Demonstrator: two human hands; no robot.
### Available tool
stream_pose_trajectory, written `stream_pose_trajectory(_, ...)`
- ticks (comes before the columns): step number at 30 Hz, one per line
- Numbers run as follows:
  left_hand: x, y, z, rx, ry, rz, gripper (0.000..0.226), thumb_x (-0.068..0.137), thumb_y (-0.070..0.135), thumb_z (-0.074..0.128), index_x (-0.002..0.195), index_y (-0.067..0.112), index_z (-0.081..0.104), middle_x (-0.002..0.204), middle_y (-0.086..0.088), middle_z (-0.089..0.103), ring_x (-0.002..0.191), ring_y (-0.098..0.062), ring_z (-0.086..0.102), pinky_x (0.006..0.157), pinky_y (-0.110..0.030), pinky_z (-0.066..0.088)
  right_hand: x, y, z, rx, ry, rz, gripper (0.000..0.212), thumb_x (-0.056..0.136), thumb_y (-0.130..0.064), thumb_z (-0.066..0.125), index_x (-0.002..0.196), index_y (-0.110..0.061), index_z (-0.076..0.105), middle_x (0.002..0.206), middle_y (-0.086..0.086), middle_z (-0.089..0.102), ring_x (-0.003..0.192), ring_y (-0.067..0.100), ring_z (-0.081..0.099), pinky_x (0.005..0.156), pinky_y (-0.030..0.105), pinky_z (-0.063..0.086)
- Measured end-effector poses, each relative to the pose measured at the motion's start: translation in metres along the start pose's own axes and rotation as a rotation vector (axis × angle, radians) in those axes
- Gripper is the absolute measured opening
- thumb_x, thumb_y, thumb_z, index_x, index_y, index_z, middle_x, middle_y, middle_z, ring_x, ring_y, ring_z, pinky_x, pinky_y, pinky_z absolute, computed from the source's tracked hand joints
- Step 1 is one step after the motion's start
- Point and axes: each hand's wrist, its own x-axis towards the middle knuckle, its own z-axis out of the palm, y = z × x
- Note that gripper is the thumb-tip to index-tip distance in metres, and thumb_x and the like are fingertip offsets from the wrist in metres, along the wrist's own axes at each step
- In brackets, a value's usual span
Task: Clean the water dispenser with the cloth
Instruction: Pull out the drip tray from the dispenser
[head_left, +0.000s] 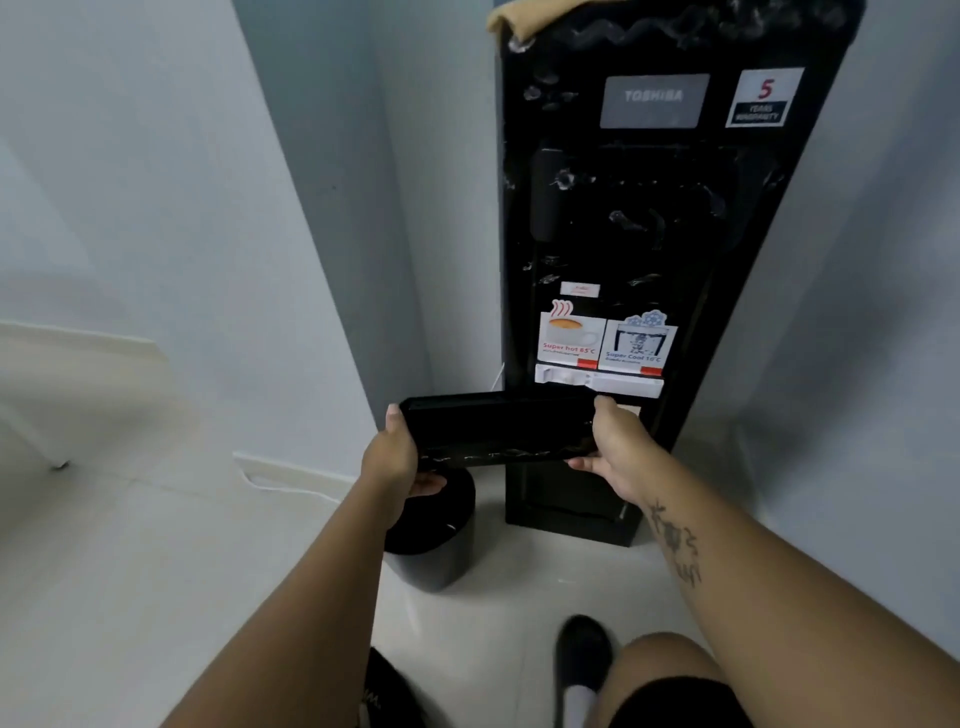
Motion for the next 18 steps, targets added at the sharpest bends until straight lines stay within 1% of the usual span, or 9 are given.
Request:
stream_pose_trajectory(2,-0.002,-0.011,-0.014,-0.016,0.043,0.015,0.07,0.102,0.058,0.02,0.129,0.002,0.053,0.098,-0.021,0.065,0.053,-0.029,0.065,0.048,-0.032,0.056,-0.001,0.01,0.013,0.003,-0.027,0.017,0.039,0.101,-0.032,0.031,0.123,-0.012,0.057,0.12,0.014,0.063,0.09,0.027,0.062,0.045,0.025,0.049)
stream_pose_trajectory(4,-0.003,-0.023,-0.025,-0.027,0.065,0.013,0.071,0.102,0.058,0.02,0.128,0.002,0.055,0.101,-0.021,0.065,0.053,-0.029,0.064,0.048,-0.032,0.055,-0.002,0.022,0.025,0.001,-0.059,0.033,0.041,0.1,-0.033,0.031,0.125,-0.013,0.057,0.121,0.014,0.063,0.091,0.028,0.063,0.045,0.025,0.049)
stream_pose_trajectory(7,0.002,-0.039,-0.037,-0.039,0.106,-0.012,0.068,0.102,0.057,0.019,0.125,0.005,0.056,0.104,-0.021,0.065,0.055,-0.03,0.064,0.048,-0.031,0.055,0.006,0.04,0.041,-0.005,-0.079,0.058,0.042,0.1,-0.036,0.032,0.124,-0.014,0.057,0.12,0.014,0.064,0.09,0.028,0.063,0.046,0.025,0.05)
stream_pose_trajectory(10,0.014,-0.058,-0.046,-0.05,0.144,-0.022,0.066,0.103,0.055,0.019,0.121,0.006,0.059,0.1,-0.023,0.067,0.054,-0.03,0.064,0.05,-0.031,0.055,0.019,0.053,0.058,-0.011,-0.102,0.088,0.038,0.102,-0.036,0.033,0.12,-0.014,0.058,0.115,0.013,0.064,0.088,0.028,0.063,0.049,0.028,0.05)
stream_pose_trajectory(13,0.032,-0.081,-0.055,-0.066,0.182,-0.023,0.066,0.103,0.053,0.018,0.114,0.007,0.064,0.092,-0.023,0.069,0.057,-0.031,0.065,0.054,-0.033,0.055,0.038,0.071,0.079,-0.035,-0.121,0.124,0.035,0.103,-0.035,0.033,0.117,-0.015,0.058,0.11,0.012,0.064,0.088,0.027,0.062,0.054,0.032,0.051)
stream_pose_trajectory(15,0.042,-0.096,-0.058,-0.057,0.213,-0.007,0.063,0.104,0.052,0.017,0.109,0.012,0.065,0.088,-0.02,0.069,0.061,-0.032,0.065,0.06,-0.037,0.057,0.051,0.086,0.092,-0.05,-0.128,0.159,0.035,0.103,-0.036,0.033,0.119,-0.015,0.057,0.111,0.013,0.063,0.088,0.028,0.062,0.053,0.032,0.05)
stream_pose_trajectory(18,0.058,-0.116,-0.062,-0.048,0.263,0.013,0.056,0.104,0.052,0.017,0.098,0.024,0.065,0.09,-0.015,0.07,0.063,-0.033,0.067,0.065,-0.041,0.06,0.07,0.108,0.112,-0.069,-0.136,0.208,0.033,0.103,-0.037,0.034,0.118,-0.018,0.057,0.116,0.014,0.063,0.095,0.03,0.063,0.052,0.031,0.05)
